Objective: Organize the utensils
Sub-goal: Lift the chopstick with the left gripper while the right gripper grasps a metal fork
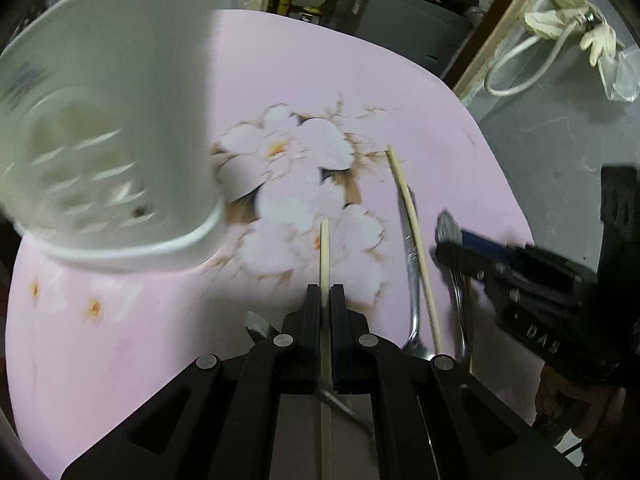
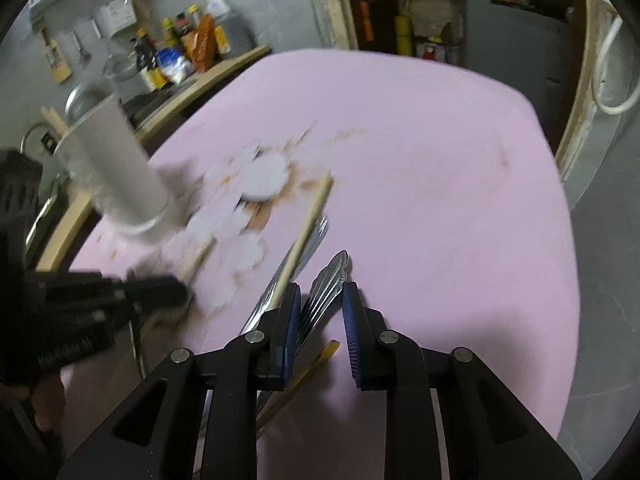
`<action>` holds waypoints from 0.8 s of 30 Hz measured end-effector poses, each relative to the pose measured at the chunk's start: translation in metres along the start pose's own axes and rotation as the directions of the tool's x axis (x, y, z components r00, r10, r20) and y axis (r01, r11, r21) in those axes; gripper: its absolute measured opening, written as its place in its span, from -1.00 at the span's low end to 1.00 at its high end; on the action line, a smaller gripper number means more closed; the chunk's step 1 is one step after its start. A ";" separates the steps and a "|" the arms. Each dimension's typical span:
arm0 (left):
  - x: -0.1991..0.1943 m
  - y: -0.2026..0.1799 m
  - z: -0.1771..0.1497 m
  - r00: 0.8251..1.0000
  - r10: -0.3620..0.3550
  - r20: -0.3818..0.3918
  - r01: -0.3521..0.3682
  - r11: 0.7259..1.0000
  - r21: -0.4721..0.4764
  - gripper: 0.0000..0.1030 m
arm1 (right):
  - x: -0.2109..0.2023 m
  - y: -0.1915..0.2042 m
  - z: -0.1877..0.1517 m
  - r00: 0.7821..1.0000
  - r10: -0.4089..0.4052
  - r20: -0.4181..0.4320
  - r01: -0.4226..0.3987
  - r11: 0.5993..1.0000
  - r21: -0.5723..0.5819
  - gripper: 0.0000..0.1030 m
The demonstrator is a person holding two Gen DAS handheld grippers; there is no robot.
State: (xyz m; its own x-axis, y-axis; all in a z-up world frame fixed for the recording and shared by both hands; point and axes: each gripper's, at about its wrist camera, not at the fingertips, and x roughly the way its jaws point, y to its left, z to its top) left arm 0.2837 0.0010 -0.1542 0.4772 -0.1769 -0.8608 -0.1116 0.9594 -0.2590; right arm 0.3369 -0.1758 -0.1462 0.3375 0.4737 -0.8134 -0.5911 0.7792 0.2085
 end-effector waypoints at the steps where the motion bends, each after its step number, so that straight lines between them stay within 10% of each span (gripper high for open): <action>1: -0.004 0.003 -0.005 1.000 0.003 0.006 -0.003 1.000 -0.007 -0.95 | -0.001 0.003 -0.004 1.000 -0.007 0.000 0.007 1.000 -0.003 -0.62; 14: -0.030 0.050 -0.020 1.000 0.029 -0.001 -0.029 0.995 -0.091 -0.94 | -0.009 0.047 -0.025 0.957 -0.285 -0.043 0.286 0.958 -0.005 -0.41; 24: -0.027 0.062 -0.012 0.993 -0.048 -0.104 0.045 0.999 -0.029 -0.93 | 0.008 0.040 -0.007 0.961 -0.267 -0.076 0.275 0.954 0.122 -0.71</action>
State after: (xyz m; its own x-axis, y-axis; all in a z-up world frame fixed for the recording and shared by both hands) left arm 0.2536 0.0625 -0.1526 0.3892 -0.2446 -0.8881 -0.1147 0.9437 -0.3102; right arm 0.3107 -0.1439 -0.1484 0.4265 0.2158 -0.8784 -0.3814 0.9235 0.0417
